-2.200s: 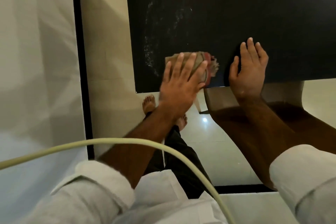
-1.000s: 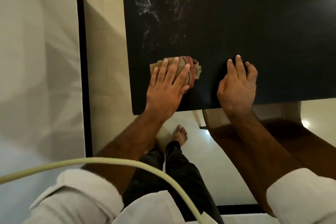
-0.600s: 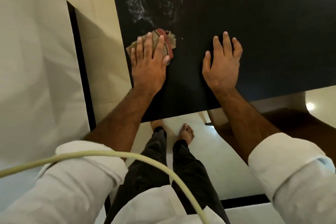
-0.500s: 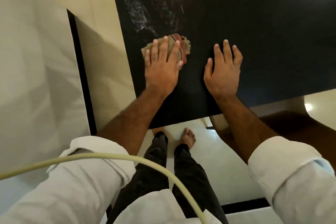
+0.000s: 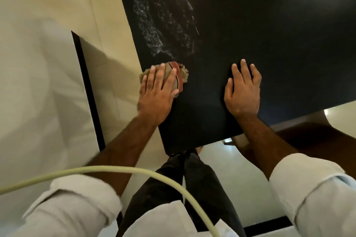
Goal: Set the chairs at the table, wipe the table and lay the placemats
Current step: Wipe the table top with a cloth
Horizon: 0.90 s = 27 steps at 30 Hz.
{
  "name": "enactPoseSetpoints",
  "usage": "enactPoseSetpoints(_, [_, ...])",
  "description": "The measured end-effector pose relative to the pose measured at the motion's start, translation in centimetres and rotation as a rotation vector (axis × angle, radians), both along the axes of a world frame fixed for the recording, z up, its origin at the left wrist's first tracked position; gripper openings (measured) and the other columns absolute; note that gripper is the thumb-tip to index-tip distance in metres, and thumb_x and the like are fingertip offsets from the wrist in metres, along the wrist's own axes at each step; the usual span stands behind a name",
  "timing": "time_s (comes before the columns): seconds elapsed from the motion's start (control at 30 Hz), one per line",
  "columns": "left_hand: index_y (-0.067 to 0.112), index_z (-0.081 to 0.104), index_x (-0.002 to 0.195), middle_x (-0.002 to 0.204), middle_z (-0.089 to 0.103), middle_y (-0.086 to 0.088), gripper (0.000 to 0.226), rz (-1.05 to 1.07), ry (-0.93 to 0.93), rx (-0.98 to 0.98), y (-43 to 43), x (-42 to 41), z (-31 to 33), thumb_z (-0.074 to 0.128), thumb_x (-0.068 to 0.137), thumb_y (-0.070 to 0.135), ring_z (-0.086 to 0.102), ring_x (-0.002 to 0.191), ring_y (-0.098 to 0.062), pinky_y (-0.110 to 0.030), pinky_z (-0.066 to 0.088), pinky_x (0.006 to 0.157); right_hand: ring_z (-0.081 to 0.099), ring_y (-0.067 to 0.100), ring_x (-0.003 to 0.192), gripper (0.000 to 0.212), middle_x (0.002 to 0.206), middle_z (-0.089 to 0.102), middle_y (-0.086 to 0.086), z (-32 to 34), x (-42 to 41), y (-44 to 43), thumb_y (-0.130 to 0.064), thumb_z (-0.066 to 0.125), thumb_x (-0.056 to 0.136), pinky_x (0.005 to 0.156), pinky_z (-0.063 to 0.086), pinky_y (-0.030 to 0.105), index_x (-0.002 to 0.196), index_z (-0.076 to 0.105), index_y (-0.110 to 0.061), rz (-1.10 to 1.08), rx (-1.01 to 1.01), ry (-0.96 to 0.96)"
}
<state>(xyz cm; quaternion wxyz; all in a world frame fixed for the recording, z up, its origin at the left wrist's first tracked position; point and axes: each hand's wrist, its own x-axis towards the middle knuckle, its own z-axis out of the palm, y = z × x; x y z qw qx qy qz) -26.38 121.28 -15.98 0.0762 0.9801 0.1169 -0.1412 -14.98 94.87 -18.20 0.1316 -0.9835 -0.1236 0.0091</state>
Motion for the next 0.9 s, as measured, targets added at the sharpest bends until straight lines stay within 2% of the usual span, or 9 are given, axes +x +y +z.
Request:
enactPoseSetpoints(0.13, [0.034, 0.007, 0.175, 0.184, 0.002, -0.010, 0.069, 0.116, -0.047, -0.017, -2.2, 7.5, 0.0, 0.032, 0.115, 0.054, -0.001, 0.169, -0.040, -0.061, 0.008, 0.135, 0.024, 0.035, 0.164, 0.051, 0.176, 0.038, 0.006, -0.1, 0.2, -0.2, -0.033, 0.041, 0.115, 0.130, 0.034, 0.052, 0.164, 0.049, -0.020, 0.002, 0.034, 0.019])
enactPoseSetpoints(0.2, [0.035, 0.007, 0.175, 0.184, 0.001, -0.010, 0.070, 0.019, -0.052, -0.030, -5.3, 9.9, 0.2, 0.034, 0.114, 0.055, -0.002, 0.169, -0.039, -0.062, 0.008, 0.135, 0.028, 0.031, 0.163, 0.050, 0.172, 0.045, 0.005, 0.0, 0.8, -0.2, -0.028, 0.041, 0.115, 0.129, 0.035, 0.047, 0.163, 0.050, -0.017, -0.015, 0.172, 0.028])
enactPoseSetpoints(0.27, [0.035, 0.007, 0.175, 0.184, -0.001, -0.009, 0.071, -0.153, -0.047, -0.065, -8.2, 10.3, 0.2, 0.035, 0.113, 0.056, -0.003, 0.169, -0.038, -0.062, 0.011, 0.135, 0.036, 0.024, 0.159, 0.052, 0.167, 0.050, 0.004, -0.1, 1.1, -0.7, -0.025, 0.040, 0.114, 0.128, 0.034, 0.034, 0.165, 0.047, -0.013, -0.091, 0.379, 0.039])
enactPoseSetpoints(0.37, [0.034, 0.009, 0.175, 0.184, 0.005, -0.010, 0.074, -0.287, -0.051, -0.086, -10.6, 6.2, -0.2, 0.041, 0.112, 0.055, 0.003, 0.169, -0.038, -0.062, 0.015, 0.134, 0.043, 0.012, 0.152, 0.055, 0.166, 0.052, 0.003, 0.1, 0.8, -1.8, -0.026, 0.039, 0.114, 0.123, 0.032, 0.018, 0.168, 0.041, -0.011, -0.181, 0.590, 0.063])
enactPoseSetpoints(0.5, [0.037, 0.001, 0.175, 0.184, -0.004, -0.008, 0.075, -0.314, -0.003, -0.053, -8.5, -1.9, -0.3, 0.036, 0.112, 0.058, -0.007, 0.170, -0.035, -0.059, 0.004, 0.136, 0.048, 0.014, 0.151, 0.054, 0.163, 0.056, 0.004, -0.3, 0.9, -2.7, -0.024, 0.040, 0.114, 0.125, 0.041, 0.033, 0.165, 0.046, -0.007, -0.151, 0.681, 0.037])
enactPoseSetpoints(0.6, [0.037, -0.003, 0.175, 0.184, -0.013, -0.005, 0.077, -0.204, 0.036, 0.005, -4.3, -4.3, 0.0, 0.034, 0.112, 0.059, -0.012, 0.169, -0.033, -0.058, 0.003, 0.136, 0.048, 0.016, 0.152, 0.054, 0.163, 0.055, 0.005, -0.3, 0.8, -2.7, -0.026, 0.041, 0.113, 0.125, 0.042, 0.036, 0.162, 0.049, -0.005, -0.146, 0.674, 0.051])
enactPoseSetpoints(0.7, [0.038, -0.005, 0.175, 0.184, -0.014, -0.003, 0.073, -0.079, 0.036, 0.015, -1.0, -1.1, 0.0, 0.027, 0.113, 0.059, -0.012, 0.169, -0.032, -0.058, 0.005, 0.137, 0.048, 0.019, 0.151, 0.056, 0.162, 0.055, 0.007, -0.1, 0.9, -2.7, -0.031, 0.041, 0.112, 0.125, 0.041, 0.033, 0.162, 0.049, -0.006, -0.144, 0.644, 0.059])
enactPoseSetpoints(0.8, [0.037, 0.002, 0.175, 0.184, -0.004, -0.004, 0.068, 0.019, -0.019, 0.005, -0.4, 4.7, -0.1, 0.029, 0.116, 0.055, -0.007, 0.170, -0.034, -0.058, 0.006, 0.136, 0.047, 0.021, 0.152, 0.057, 0.162, 0.055, 0.008, -0.1, 1.1, -2.6, -0.033, 0.042, 0.112, 0.125, 0.041, 0.036, 0.162, 0.049, -0.006, -0.142, 0.622, 0.062])
enactPoseSetpoints(0.9, [0.035, 0.009, 0.175, 0.184, 0.003, -0.007, 0.068, 0.004, -0.037, 0.006, -2.7, 8.9, -0.2, 0.032, 0.114, 0.055, 0.000, 0.170, -0.037, -0.061, 0.011, 0.135, 0.045, 0.023, 0.153, 0.057, 0.161, 0.055, 0.010, -0.3, 1.0, -2.6, -0.033, 0.043, 0.112, 0.126, 0.039, 0.036, 0.162, 0.049, -0.007, -0.143, 0.582, 0.072])
